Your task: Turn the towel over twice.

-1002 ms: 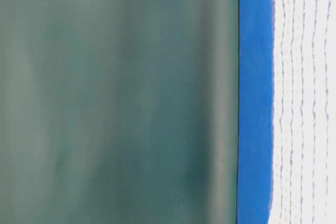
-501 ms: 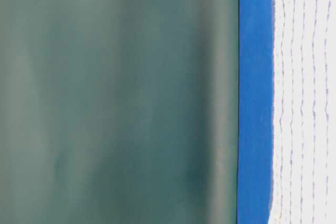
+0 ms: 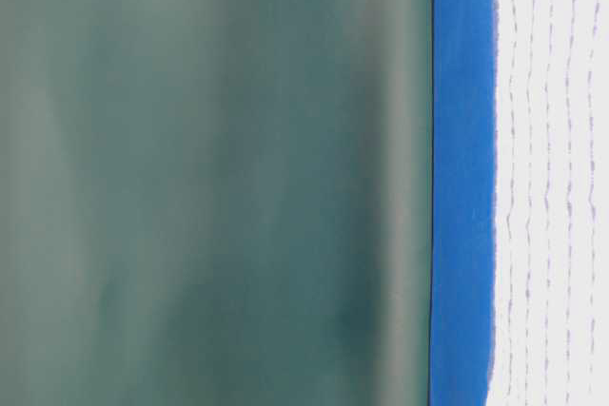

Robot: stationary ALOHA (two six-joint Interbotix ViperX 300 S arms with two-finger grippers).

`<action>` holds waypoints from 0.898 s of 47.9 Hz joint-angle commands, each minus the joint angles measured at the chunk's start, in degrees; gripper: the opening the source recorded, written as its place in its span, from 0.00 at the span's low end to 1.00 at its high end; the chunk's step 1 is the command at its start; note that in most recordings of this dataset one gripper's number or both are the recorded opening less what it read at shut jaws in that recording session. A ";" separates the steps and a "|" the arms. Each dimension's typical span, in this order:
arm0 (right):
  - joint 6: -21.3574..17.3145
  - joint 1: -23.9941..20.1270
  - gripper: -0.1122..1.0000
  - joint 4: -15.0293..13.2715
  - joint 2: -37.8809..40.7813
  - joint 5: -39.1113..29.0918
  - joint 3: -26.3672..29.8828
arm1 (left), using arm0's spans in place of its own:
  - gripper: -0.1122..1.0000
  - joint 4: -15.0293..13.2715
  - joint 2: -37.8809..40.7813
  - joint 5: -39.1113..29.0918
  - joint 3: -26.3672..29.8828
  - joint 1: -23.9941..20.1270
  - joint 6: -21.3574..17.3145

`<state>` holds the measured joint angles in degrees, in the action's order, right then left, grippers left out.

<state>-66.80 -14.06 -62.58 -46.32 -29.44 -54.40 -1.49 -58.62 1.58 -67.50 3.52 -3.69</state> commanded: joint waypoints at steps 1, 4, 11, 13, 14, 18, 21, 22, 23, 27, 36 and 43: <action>-0.09 0.18 0.61 -1.14 -3.25 0.18 -0.53 | 0.79 0.00 -2.37 -1.14 0.00 -0.97 0.00; -0.09 0.18 0.61 -1.14 -4.83 0.26 -1.49 | 0.79 0.00 -3.60 -1.58 -0.53 -1.32 0.00; -0.97 0.18 0.61 -1.14 -6.15 0.26 -3.34 | 0.79 0.00 -5.27 -1.49 -1.49 -1.41 0.00; -1.14 0.18 0.61 -1.14 -5.89 0.26 -3.52 | 0.79 0.00 -5.27 -1.49 -1.67 -1.41 0.00; -1.23 0.18 0.61 -1.14 -5.62 0.26 -3.60 | 0.79 0.00 -5.19 -1.49 -1.67 -1.41 0.00; -1.49 0.18 0.61 -1.14 -4.75 0.18 -3.60 | 0.79 -0.09 -5.01 -1.41 -1.76 -1.58 0.00; -1.76 0.35 0.61 -1.14 -4.48 0.26 -3.60 | 0.79 -0.09 -5.19 -1.49 -1.67 -1.85 0.00; -1.67 0.44 0.61 -1.14 -4.48 0.26 -3.52 | 0.79 -0.09 -5.36 -1.49 -1.58 -1.93 0.00; -1.67 0.62 0.61 -1.14 -4.48 0.18 -3.52 | 0.79 0.00 -5.36 -1.58 -1.58 -2.02 0.00; -1.32 0.97 0.61 -1.32 -5.27 0.09 -3.34 | 0.79 0.00 -6.24 -2.02 -1.41 -2.81 -0.09; 0.53 1.58 0.60 -1.41 -9.49 -4.22 -3.43 | 0.79 0.00 -9.84 -7.82 -0.53 -4.48 -0.09; 1.32 1.49 0.60 -1.32 -14.15 -7.29 -5.19 | 0.78 0.00 -14.06 -12.39 -0.79 -4.92 0.00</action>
<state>-65.57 -12.57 -63.54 -58.71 -35.77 -59.41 -1.49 -71.54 -9.49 -69.52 -1.23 -3.78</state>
